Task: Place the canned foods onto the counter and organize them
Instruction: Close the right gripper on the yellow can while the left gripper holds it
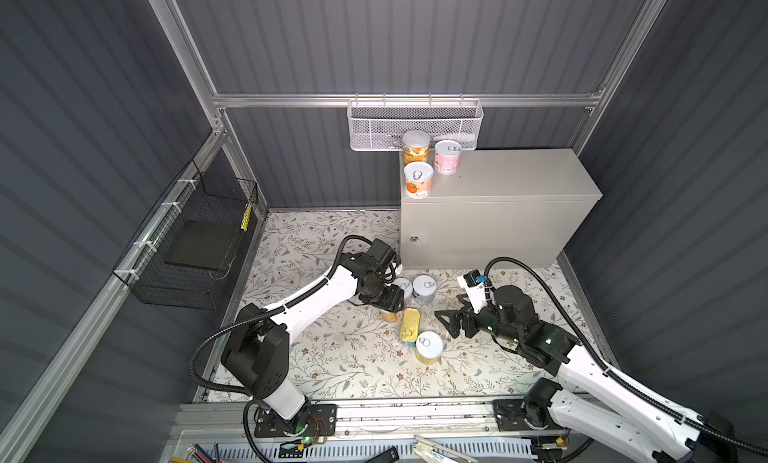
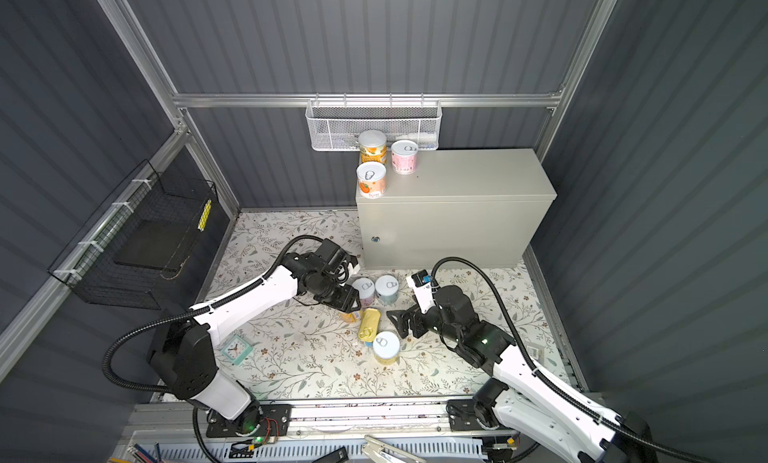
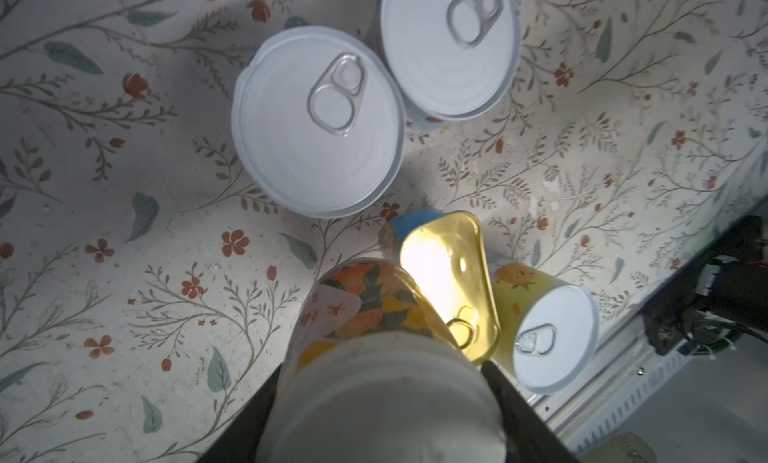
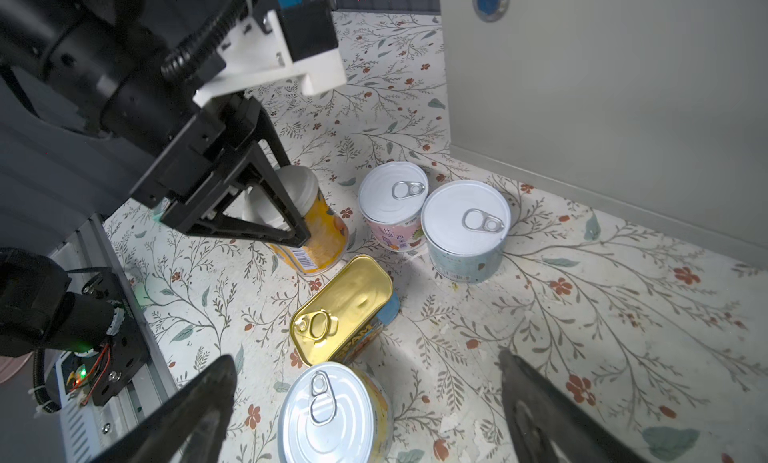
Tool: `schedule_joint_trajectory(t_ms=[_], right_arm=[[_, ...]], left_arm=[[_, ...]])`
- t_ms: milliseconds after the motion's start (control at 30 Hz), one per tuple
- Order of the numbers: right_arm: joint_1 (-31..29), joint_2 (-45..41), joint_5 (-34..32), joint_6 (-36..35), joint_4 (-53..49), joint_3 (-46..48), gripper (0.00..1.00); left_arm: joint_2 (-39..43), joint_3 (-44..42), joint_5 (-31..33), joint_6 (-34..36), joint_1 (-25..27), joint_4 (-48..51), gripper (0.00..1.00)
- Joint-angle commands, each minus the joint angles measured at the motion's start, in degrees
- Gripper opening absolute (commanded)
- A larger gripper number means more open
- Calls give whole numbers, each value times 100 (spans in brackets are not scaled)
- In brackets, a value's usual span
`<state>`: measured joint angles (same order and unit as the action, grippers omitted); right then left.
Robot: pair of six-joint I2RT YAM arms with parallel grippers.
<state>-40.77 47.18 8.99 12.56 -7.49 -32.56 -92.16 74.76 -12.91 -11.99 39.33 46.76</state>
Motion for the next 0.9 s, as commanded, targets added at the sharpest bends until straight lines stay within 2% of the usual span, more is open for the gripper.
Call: schedule_joint_trajectory(t_ms=[0,100,333,767,867], right_arm=[[-253,-6,104,-428,612,41,99],[-406,-6,283,-583,884,111,98],[-519,349,114,-500,1570,171,94],[-640,1185,115,-562,2060,-106,83],[-677,1236,175,-596,2306,-49,76]], left_arm=[[50,473,-553,165,-5,509,46],[-90,907,-1021,248,-10,730,46],[-117,1241,-1959,171,-9,693,47],[-126,1383,-2261,198,-1,798,47],[-122,1336,-2437,169,-5,715,48]])
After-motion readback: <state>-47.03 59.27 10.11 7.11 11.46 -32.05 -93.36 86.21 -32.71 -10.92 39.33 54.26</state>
